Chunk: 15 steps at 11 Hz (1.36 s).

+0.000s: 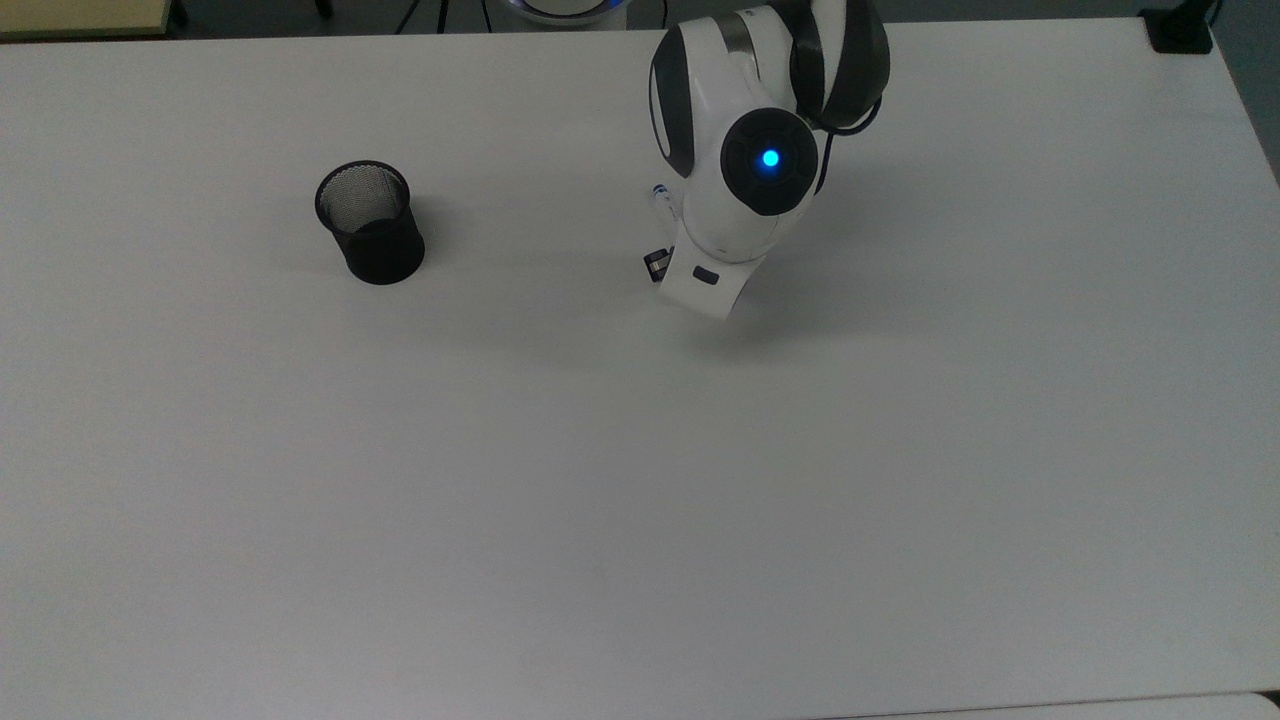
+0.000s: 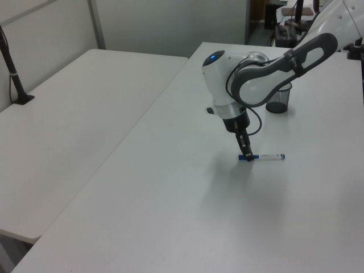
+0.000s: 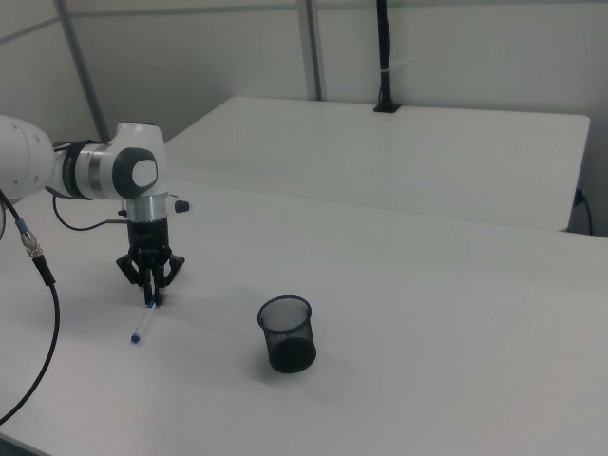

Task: Insert the marker
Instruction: 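Lift the marker and carry it above the black mesh cup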

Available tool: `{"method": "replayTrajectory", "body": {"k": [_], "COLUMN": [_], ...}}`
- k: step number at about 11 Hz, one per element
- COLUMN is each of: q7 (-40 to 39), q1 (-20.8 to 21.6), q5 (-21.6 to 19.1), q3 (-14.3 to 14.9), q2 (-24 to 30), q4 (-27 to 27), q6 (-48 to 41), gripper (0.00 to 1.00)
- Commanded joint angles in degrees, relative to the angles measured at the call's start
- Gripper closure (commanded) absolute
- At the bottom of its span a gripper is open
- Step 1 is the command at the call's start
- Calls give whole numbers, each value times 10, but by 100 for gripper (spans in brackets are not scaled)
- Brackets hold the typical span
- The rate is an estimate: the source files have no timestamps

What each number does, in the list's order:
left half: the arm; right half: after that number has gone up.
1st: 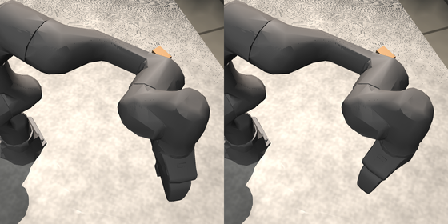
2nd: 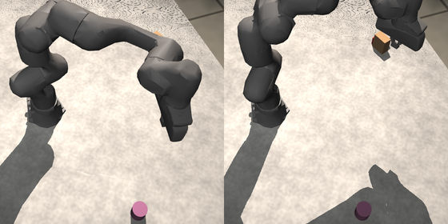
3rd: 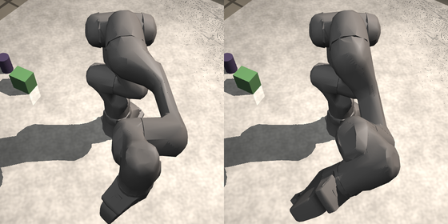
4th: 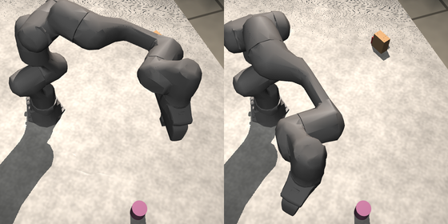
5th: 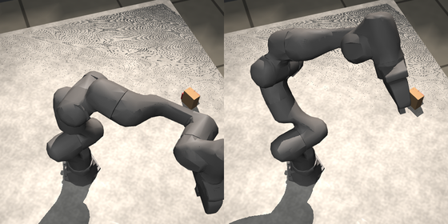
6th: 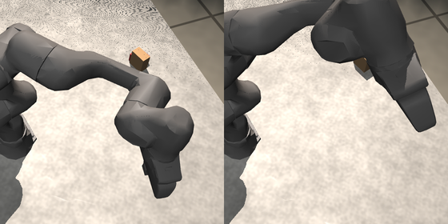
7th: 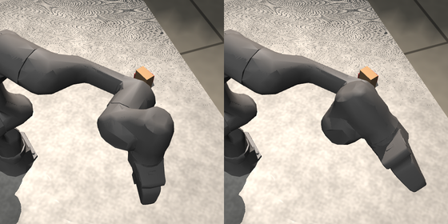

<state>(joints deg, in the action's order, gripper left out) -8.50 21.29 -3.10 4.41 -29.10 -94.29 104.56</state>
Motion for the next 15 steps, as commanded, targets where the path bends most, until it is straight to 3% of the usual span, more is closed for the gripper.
{"method": "replayTrajectory", "body": {"k": [1, 4, 10, 15], "q7": [9, 1, -6, -8], "q1": [1, -46, -167, -247], "q5": [-3, 2, 15, 22], "q3": [9, 13, 12, 13], "q2": [33, 111, 214, 250], "q4": [11, 35, 13, -116], "q6": [-21, -38, 22, 192], "gripper": [100, 100, 100, 100]}}
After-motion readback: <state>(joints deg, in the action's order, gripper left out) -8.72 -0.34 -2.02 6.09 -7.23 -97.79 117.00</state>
